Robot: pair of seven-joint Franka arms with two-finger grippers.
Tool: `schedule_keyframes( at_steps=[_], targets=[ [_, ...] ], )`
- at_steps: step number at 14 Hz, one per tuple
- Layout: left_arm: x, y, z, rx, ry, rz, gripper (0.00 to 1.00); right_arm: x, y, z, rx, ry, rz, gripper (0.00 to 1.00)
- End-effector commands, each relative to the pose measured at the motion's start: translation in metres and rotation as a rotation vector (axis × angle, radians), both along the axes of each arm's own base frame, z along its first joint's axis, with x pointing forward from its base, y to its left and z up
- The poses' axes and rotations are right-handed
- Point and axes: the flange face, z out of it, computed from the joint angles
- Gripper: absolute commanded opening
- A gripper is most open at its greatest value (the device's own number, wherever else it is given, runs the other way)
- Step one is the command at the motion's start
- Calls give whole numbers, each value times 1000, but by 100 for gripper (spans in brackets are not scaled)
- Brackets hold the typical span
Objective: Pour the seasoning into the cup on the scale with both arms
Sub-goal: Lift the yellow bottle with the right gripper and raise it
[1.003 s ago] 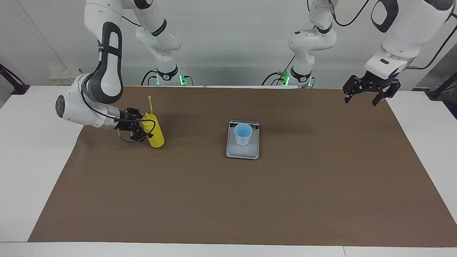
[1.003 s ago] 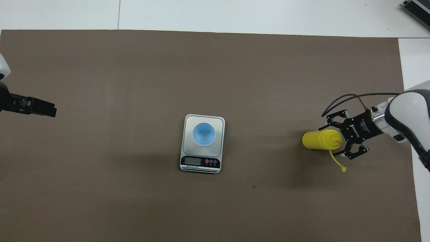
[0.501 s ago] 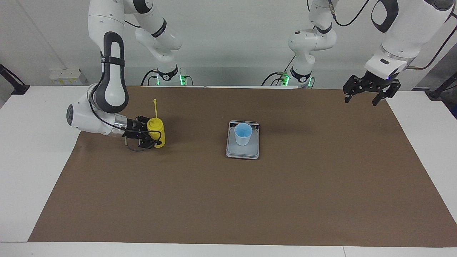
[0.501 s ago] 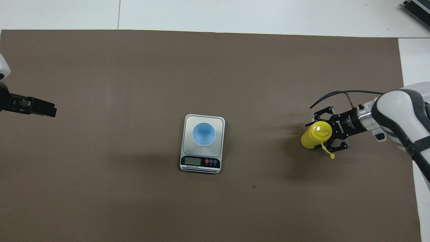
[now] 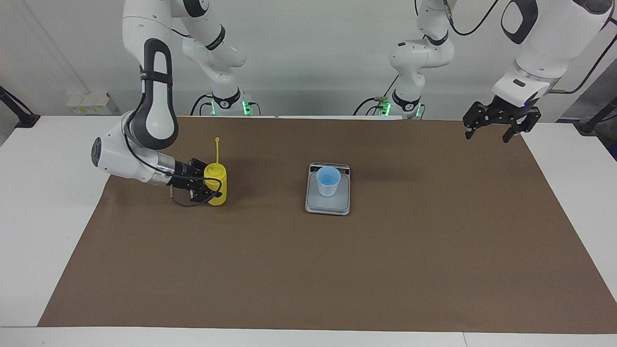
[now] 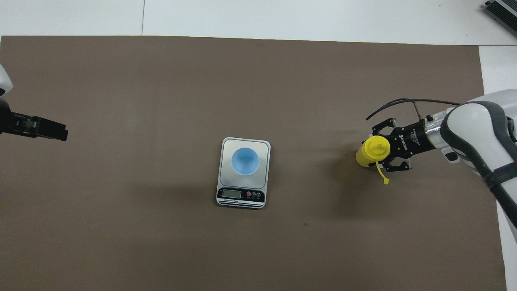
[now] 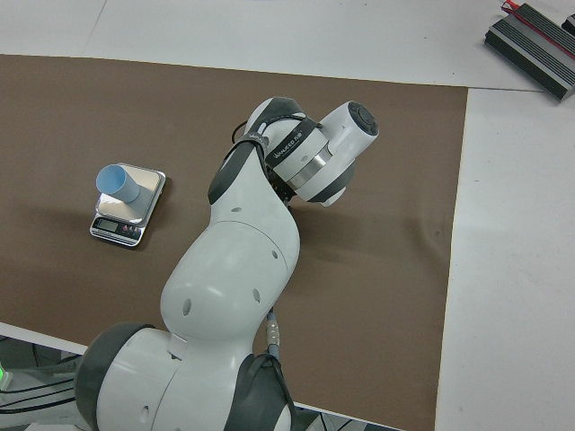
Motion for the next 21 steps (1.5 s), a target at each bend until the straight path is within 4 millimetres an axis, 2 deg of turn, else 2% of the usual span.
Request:
schedule_keyframes(
  at_steps=[1, 3, 4, 5, 6, 8, 12, 14, 15, 19, 21],
  targets=[
    [-4, 1, 1, -11, -3, 11, 100, 10, 26, 49, -60, -40, -37, 0],
    [-4, 1, 1, -11, -3, 11, 100, 19, 59, 80, -149, -56, -33, 0],
    [-4, 0, 1, -11, -3, 10, 100, 26, 69, 91, -209, -80, -59, 0],
    [-4, 1, 1, -11, -3, 11, 100, 30, 90, 99, -269, -107, -58, 0],
    [-5, 2, 2, -11, -5, 13, 100, 30, 115, 104, -322, -121, -37, 0],
    [-4, 1, 1, -11, -3, 11, 100, 30, 141, 107, -387, -151, -31, 0],
    [-4, 2, 1, -11, -3, 13, 100, 31, 219, 132, -579, -282, 54, 0],
    [-4, 2, 1, -11, -3, 13, 100, 25, 252, 131, -662, -358, 97, 0],
    [-4, 2, 1, -11, -3, 13, 100, 17, 278, 126, -718, -396, 134, 0],
    [-4, 2, 1, -11, -3, 13, 100, 4, 321, 119, -859, -509, 215, 0],
    [-4, 1, 1, -11, -3, 11, 100, 5, 330, 112, -926, -562, 205, 0]
  ],
)
